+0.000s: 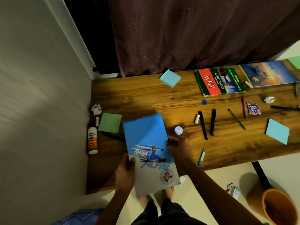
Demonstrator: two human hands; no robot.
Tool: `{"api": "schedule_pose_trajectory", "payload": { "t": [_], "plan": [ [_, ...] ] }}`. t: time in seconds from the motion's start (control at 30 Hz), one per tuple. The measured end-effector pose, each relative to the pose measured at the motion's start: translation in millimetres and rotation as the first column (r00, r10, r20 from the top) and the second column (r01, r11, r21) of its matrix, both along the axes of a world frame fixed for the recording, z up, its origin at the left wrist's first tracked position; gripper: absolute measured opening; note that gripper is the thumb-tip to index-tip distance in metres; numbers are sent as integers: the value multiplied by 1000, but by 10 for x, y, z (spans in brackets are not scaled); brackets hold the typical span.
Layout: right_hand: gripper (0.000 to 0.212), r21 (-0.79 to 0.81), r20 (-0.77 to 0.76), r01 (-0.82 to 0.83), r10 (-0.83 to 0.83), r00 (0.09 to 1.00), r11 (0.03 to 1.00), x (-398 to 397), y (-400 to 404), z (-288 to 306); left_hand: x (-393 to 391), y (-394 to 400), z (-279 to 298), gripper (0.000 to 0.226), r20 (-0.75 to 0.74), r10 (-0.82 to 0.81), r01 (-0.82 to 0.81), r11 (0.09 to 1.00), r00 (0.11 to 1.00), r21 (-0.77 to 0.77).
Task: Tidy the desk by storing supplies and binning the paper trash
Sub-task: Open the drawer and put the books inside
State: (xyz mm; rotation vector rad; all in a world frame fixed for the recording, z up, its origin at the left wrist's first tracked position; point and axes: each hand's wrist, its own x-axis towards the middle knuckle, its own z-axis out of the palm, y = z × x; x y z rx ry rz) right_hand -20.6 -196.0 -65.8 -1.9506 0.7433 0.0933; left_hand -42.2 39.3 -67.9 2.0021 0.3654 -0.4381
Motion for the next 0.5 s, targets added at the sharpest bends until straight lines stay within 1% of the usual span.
{"api": "schedule_pose_trajectory", "payload": {
  "t": [0.03, 0.1, 0.13, 0.17, 0.23, 0.27, 0.37, 0.5],
  "plan": [
    [28, 8, 9, 25, -26, 1000, 1000, 44, -47, 26, 93, -59, 5, 26, 9, -41, 40, 998, 999, 54],
    [24, 52, 13, 114, -115, 993, 992, 126, -148, 87, 258, -154, -24, 34, 10, -70, 68, 993, 998, 97],
    [23, 65, 19, 147, -149, 989, 987, 162, -189, 94, 332, -203, 6, 34, 10, -72, 71, 995, 997, 67],
    [22, 64, 39, 157, -160, 986, 985, 197, -226, 88, 398, -231, 4, 30, 4, -59, 59, 998, 998, 0],
    [22, 56, 46, 170, -172, 984, 984, 266, -268, 92, 535, -284, 43, 14, -3, -23, 22, 989, 1000, -146],
    [23, 55, 38, 183, -185, 982, 982, 301, -274, 107, 612, -309, 61, 10, 5, -4, 5, 985, 1000, -172],
    [24, 55, 46, 202, -204, 978, 978, 393, -279, 98, 793, -355, 52, 11, 49, 20, -14, 994, 999, -109],
    [27, -26, 45, 148, -147, 988, 989, 340, -246, 121, 825, -311, -2, 14, 91, -32, 32, 999, 995, -6]
  ]
}}
